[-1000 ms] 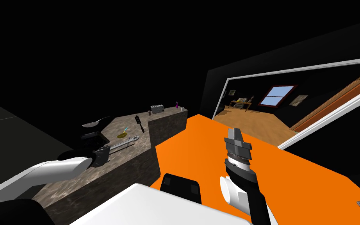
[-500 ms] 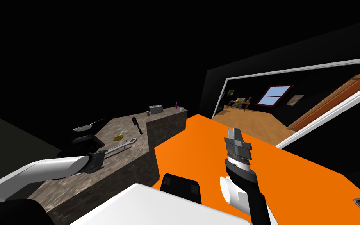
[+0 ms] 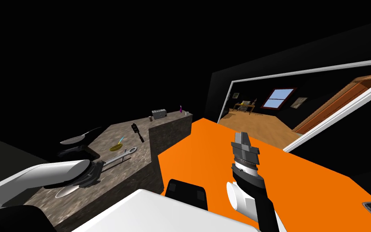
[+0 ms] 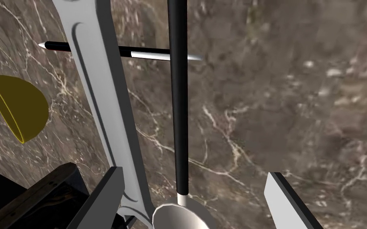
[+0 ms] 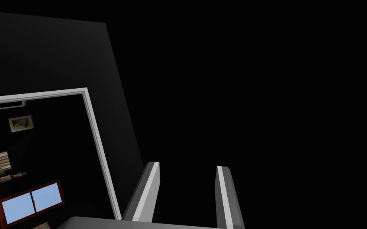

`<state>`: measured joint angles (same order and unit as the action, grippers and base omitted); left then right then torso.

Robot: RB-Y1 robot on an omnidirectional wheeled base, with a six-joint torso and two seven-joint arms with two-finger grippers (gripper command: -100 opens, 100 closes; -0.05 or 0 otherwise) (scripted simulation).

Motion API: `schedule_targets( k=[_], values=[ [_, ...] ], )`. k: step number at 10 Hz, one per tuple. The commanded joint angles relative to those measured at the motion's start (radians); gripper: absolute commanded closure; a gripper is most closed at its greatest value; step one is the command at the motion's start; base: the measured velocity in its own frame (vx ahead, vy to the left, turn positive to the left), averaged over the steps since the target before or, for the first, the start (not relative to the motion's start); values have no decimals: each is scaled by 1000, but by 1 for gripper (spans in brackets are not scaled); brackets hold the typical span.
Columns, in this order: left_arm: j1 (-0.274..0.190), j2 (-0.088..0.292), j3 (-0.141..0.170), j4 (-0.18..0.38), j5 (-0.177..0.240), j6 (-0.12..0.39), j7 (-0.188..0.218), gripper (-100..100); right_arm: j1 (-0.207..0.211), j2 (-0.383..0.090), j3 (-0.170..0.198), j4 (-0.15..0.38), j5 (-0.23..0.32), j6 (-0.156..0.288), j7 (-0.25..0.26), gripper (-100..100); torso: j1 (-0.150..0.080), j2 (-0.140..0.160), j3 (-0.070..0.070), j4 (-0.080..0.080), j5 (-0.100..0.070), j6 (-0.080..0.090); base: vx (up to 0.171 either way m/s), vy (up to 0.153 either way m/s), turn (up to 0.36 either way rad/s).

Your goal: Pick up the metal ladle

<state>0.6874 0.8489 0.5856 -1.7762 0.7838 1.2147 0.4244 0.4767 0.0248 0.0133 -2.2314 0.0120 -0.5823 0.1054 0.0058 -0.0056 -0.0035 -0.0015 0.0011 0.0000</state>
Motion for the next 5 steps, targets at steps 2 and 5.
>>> schedule_targets(
  k=[2, 5],
  values=[
    [0, 1, 0, 0, 1, 5, 2, 0, 0, 0, 0, 0, 0, 0, 0, 0, -2, 3, 1, 0, 0, 0, 26, 22, -6],
    [-88, 8, -17, 95, -20, -4, -40, -100, 0, 0, 0, 0, 0, 0, 0, 0, -7, 9, 5, 2, -1, 0, -36, -28, 29]
  ],
)
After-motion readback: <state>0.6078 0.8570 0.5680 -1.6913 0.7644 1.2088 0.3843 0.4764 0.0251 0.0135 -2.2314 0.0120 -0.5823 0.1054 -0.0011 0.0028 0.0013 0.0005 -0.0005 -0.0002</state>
